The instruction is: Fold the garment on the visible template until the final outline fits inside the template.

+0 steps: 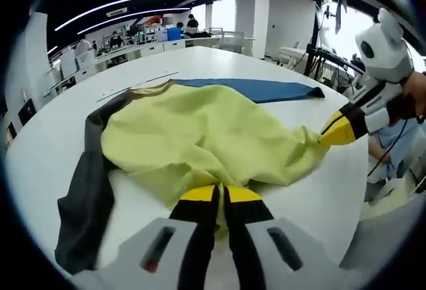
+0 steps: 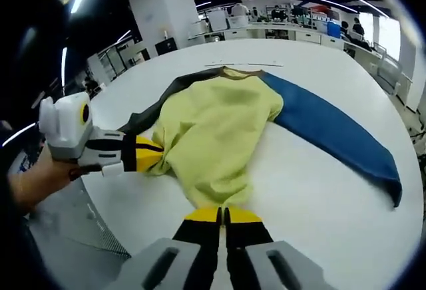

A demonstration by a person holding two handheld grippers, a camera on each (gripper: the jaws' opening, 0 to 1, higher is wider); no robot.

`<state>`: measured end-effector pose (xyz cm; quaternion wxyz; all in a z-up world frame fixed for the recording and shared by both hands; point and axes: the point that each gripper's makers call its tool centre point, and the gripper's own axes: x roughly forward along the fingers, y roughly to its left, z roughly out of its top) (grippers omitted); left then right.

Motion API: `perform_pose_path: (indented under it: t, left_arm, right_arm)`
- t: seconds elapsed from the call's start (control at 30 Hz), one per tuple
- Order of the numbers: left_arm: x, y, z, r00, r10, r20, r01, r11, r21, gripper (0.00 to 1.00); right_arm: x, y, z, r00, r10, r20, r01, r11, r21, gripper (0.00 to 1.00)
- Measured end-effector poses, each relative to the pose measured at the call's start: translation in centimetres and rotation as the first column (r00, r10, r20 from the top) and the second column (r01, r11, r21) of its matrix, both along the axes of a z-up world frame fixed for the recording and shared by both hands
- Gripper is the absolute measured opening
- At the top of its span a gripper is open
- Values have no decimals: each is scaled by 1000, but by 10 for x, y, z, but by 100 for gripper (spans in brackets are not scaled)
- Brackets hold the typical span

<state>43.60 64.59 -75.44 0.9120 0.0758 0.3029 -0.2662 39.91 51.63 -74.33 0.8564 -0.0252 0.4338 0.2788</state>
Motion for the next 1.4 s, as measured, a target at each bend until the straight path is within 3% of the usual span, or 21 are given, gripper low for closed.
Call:
perform_pose_path:
  t: [0.2, 0.47, 0.6, 0.7, 0.83, 1.03, 1.13, 1.27, 1.4]
  left_arm:
    - [-2, 0, 10, 999, -17, 38, 17, 1000, 7, 3]
    - [-14, 7, 44, 987, -67, 149, 63, 998, 31, 5]
    - [-11, 18, 58, 976, -76, 205, 62, 995, 75, 8]
    - [-5, 25, 59, 975, -69, 213, 55, 996, 73, 12]
    - [0, 34, 47, 978, -78, 194, 54, 991, 126, 16]
    - [9, 30, 34, 978, -116, 175, 98, 989, 111, 15]
    - [9, 27, 20, 986, -116, 116, 107, 991, 78, 13]
    - [11, 31, 10, 990, -105, 90, 98, 992, 83, 5]
    - [7, 39, 5, 999, -31, 9, 31, 999, 25, 0]
  right_arm:
    - [0, -4, -1, 1000, -22, -4, 22, 1000, 1, 0]
    - [1, -9, 0, 1000, -15, 9, 15, 1000, -23, 0]
    - [0, -10, 0, 1000, -16, 11, 17, 1000, -21, 0]
    - [-1, -10, 2, 1000, -21, 13, 21, 1000, -7, 0]
    - [-1, -10, 5, 999, -24, 23, 24, 1000, 5, 0]
    - [0, -15, 6, 999, -40, 5, 40, 999, 27, 0]
    - [0, -16, 7, 999, -42, 8, 42, 999, 28, 0]
    - [3, -19, 10, 999, -51, 19, 51, 998, 40, 0]
    - [8, -25, 14, 997, -66, 32, 65, 997, 35, 0]
